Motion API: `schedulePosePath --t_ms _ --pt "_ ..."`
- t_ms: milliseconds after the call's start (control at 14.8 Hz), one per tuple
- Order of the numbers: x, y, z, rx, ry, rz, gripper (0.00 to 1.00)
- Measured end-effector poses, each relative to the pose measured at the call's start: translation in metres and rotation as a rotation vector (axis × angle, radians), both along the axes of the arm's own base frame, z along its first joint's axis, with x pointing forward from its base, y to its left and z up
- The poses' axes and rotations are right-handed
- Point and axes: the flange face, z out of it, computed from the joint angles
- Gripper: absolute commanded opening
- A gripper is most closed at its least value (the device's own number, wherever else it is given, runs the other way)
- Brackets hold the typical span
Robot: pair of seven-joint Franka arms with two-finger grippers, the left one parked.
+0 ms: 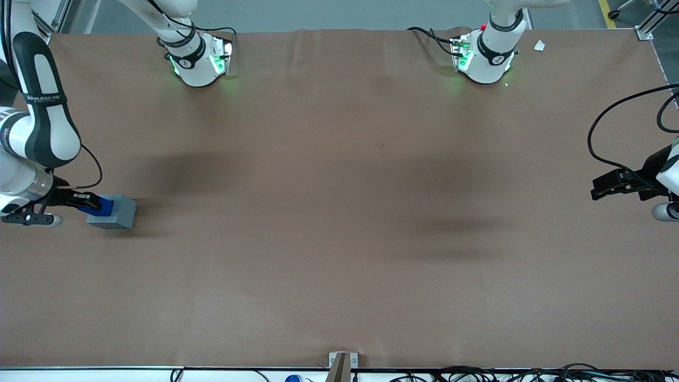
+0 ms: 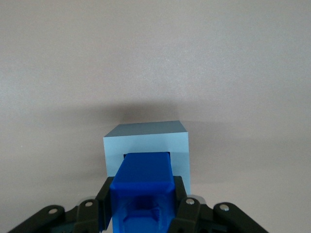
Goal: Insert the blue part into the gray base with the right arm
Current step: 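Lower the blue block into the gray base's opening, pressing it in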
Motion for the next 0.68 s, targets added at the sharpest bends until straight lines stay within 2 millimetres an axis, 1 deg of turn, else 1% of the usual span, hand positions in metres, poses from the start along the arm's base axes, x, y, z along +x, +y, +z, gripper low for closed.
schedulePosePath --t_ms 676 --pt "0.0001 0.0000 -0.0010 -0.003 -0.008 0.007 0.09"
